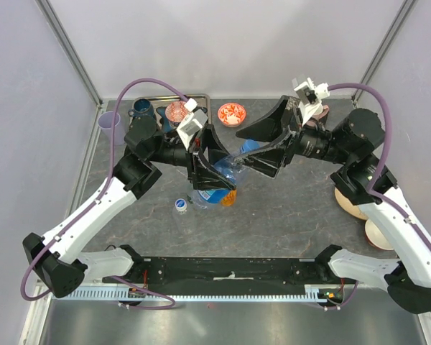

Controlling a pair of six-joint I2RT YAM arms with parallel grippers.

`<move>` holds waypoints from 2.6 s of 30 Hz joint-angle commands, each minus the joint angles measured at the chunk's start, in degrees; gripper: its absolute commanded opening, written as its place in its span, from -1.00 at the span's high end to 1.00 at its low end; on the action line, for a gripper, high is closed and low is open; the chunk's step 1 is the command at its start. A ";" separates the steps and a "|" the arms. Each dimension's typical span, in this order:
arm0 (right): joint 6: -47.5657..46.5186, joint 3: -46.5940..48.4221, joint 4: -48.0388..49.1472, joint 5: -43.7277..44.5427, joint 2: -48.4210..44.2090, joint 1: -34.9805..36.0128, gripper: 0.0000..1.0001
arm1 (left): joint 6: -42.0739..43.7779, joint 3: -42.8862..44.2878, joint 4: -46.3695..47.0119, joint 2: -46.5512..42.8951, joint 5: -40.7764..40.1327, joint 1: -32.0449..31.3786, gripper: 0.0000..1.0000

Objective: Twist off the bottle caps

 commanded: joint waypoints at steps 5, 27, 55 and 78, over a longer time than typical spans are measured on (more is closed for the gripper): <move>7.37 10.66 -4.21 15.82 2.27 0.16 -0.96 | 7.44 2.77 -5.90 -1.98 -15.22 -0.37 0.32; 7.02 17.96 -24.00 39.40 7.63 0.95 -0.96 | 39.08 0.66 -11.27 -4.36 -83.64 -22.86 0.35; 5.44 14.53 -22.68 39.66 8.16 2.27 0.03 | 40.32 -0.30 -11.18 -3.92 -86.46 -24.46 0.38; -7.38 12.43 -19.34 15.08 2.80 2.27 1.00 | 27.94 5.84 -19.79 -8.14 -39.25 -17.70 0.38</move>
